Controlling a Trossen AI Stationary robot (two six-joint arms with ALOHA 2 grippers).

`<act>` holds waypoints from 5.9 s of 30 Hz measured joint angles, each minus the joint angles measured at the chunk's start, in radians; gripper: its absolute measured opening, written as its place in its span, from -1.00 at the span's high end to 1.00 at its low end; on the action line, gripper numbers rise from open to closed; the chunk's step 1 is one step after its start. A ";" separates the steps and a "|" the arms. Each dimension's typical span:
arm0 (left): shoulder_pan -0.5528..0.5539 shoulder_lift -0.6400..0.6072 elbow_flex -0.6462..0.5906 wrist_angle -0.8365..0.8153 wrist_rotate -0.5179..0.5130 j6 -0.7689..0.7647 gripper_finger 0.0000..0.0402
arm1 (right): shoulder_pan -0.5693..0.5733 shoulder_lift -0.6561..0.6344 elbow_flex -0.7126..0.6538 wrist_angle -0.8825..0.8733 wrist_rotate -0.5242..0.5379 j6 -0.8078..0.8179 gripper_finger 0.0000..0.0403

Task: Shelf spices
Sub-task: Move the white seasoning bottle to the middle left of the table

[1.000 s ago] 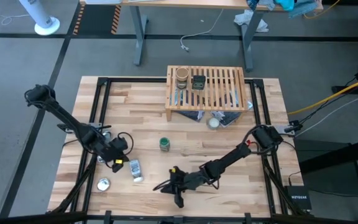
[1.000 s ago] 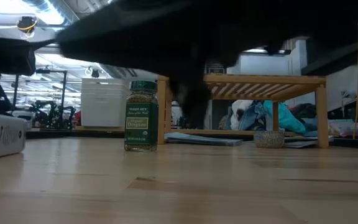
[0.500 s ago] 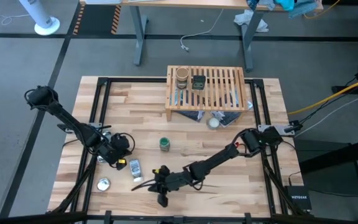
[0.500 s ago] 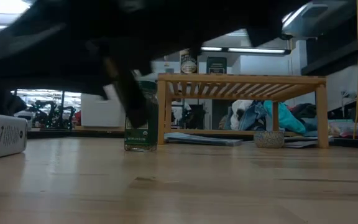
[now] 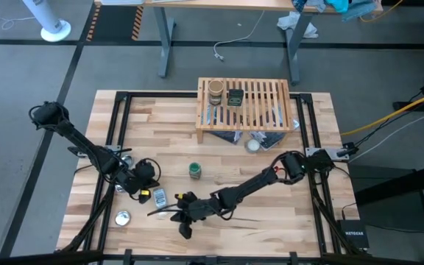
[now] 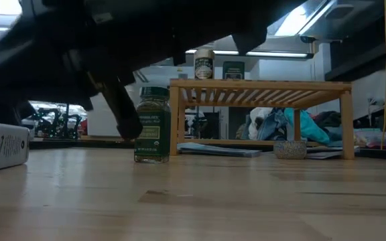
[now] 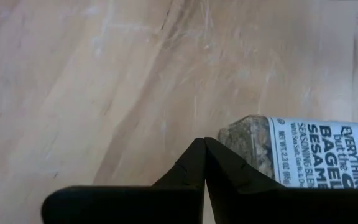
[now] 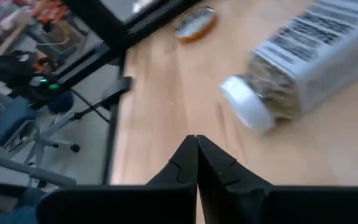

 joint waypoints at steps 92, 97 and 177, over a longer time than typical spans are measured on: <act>-0.288 0.028 0.040 0.136 0.215 -0.328 1.00 | -0.087 0.192 0.396 -0.470 0.208 0.077 1.00; -0.288 0.076 0.039 0.200 0.245 -0.337 1.00 | -0.090 0.180 0.396 -0.464 0.233 0.066 1.00; -0.267 0.086 0.039 0.227 0.229 -0.256 1.00 | -0.028 0.109 0.652 -0.518 0.348 -0.314 1.00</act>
